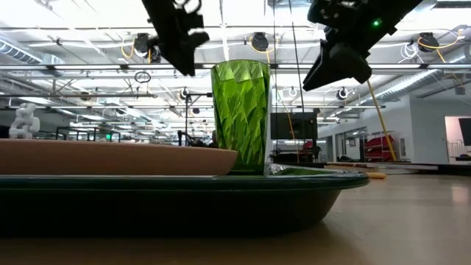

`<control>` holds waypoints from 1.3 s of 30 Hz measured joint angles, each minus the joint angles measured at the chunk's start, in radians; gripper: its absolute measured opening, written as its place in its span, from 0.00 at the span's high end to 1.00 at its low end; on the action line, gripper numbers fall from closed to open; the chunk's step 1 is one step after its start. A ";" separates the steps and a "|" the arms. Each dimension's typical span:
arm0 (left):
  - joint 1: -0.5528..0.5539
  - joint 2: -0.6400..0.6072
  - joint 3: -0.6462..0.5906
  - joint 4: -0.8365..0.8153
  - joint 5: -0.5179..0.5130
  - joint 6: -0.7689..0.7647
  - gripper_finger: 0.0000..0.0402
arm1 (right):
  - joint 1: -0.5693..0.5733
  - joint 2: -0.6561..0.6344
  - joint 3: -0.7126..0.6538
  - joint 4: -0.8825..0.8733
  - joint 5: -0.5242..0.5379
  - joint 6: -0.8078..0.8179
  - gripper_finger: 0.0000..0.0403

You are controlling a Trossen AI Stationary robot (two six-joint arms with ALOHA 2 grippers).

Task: Pick and place plate/cup/fork/spoon on tray
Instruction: Put the orange fork on the black serving tray beside the light orange plate

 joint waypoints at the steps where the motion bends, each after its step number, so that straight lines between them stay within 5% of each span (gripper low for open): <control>1: 0.021 0.011 0.000 0.012 0.035 0.016 0.65 | 0.000 0.000 0.000 -0.007 -0.005 0.009 0.75; 7: 0.124 0.096 0.000 0.089 0.240 0.081 0.50 | 0.000 0.000 0.000 -0.023 -0.026 0.019 0.75; 13: 0.146 0.228 0.000 0.119 0.295 0.088 0.40 | 0.001 0.000 0.000 -0.032 -0.027 0.048 0.75; 24: 0.114 0.436 0.000 0.279 0.340 0.190 0.45 | 0.001 0.000 -0.016 -0.059 -0.107 0.125 0.75; 39: 0.168 0.488 0.000 0.338 0.397 0.216 0.41 | -0.019 0.000 -0.108 0.007 -0.106 0.147 0.75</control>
